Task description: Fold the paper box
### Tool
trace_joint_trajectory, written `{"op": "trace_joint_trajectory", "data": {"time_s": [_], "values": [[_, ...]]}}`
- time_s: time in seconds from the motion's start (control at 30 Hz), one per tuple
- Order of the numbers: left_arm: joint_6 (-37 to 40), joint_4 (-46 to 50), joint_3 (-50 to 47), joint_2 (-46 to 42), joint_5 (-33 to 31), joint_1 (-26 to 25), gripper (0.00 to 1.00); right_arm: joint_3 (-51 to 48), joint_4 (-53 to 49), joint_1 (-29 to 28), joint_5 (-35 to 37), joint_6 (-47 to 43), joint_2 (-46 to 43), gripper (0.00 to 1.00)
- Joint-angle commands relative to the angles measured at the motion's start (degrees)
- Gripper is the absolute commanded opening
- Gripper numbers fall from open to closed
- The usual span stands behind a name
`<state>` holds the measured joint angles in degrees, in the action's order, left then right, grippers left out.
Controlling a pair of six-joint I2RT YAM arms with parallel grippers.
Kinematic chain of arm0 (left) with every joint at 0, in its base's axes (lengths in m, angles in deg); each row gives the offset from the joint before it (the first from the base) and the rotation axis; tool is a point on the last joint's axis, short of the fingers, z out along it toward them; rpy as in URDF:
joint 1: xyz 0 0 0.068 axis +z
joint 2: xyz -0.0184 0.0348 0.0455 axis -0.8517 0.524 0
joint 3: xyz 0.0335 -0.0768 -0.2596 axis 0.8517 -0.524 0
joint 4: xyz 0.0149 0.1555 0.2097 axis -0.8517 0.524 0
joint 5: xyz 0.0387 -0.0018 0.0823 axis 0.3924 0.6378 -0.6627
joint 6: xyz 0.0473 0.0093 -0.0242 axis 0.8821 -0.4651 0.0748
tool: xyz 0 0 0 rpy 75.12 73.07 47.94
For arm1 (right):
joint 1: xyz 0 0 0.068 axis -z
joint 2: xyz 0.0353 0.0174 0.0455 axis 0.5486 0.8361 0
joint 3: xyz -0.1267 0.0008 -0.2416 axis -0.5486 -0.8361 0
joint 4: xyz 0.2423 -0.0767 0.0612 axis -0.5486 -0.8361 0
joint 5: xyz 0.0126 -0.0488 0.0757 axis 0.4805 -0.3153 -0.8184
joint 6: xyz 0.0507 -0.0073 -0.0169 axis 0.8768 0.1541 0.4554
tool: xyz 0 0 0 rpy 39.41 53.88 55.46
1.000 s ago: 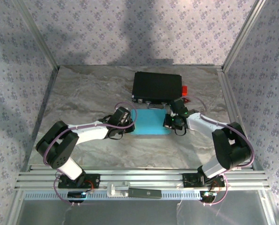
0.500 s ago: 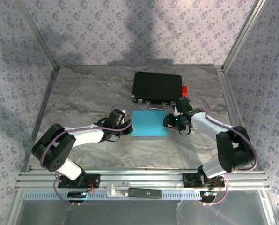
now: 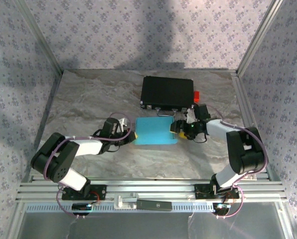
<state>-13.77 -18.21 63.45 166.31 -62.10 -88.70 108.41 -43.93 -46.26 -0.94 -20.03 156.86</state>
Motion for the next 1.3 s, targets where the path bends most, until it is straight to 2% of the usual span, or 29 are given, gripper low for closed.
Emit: {"op": "trace_joint_trajectory", "data": {"time_s": [0.0, 0.37, 0.53, 0.67, 0.7, 0.77, 0.8, 0.9, 0.93, 1.07, 1.27], "values": [[-0.18, 1.96, -2.83, 2.65, 0.56, 1.23, 0.0, -0.69, 7.23, 0.21, -6.53, 2.38, 2.45, 0.78], [-1.42, -3.56, -5.98, 6.78, 1.57, 4.65, 0.0, -3.5, 22.86, -1.5, -12.97, 9.93, 10.08, 0.77], [-2.34, -5.72, -5.58, 8.25, 2.61, 4.72, 0.0, -4.11, 29.59, -3.43, -11.69, 16.35, 9.85, 0.67], [-2.18, -4.09, -5.01, 5.08, 2.36, 4.77, 0.0, -4.17, 31.88, -4.01, -10.24, 21.59, 8.43, 0.59], [-1.88, -2.26, -4.67, 2.69, 1.86, 4.73, 0.05, -4.1, 31.75, -3.89, -9.8, 23.1, 8.08, 0.55], [-0.27, 4.07, -3.72, -5.07, -1.91, 4.25, 0.25, -3.58, 29.09, -3.43, -8.86, 26.2, 7.61, 0.45], [1.69, 10.07, -2.87, -10.88, -6.66, 3.02, 0.35, -3.51, 28.63, -3.07, -9.08, 28.52, 7.48, 0.41], [13.11, 25.53, 2.49, -25.67, -23.26, -6.15, 0.6, -3.81, 27.71, -2.58, -8.9, 34.85, 6.05, 0.39], [18.4, 27.91, 3.88, -28.73, -28.03, -10.12, 0.65, -3.55, 25.91, -2.56, -8.58, 36.26, 5.21, 0.38], [35.28, 31.92, 7.38, -31.16, -38.27, -20.64, 0.69, 0.08, 14.31, -1.93, -7.82, 37.67, 2.83, 0.38], [54.21, 28.51, 10.8, -20.49, -49.92, -31.14, 0.69, 3.98, 1.73, -0.42, -10.02, 37.07, 1.71, 0.36]]}}
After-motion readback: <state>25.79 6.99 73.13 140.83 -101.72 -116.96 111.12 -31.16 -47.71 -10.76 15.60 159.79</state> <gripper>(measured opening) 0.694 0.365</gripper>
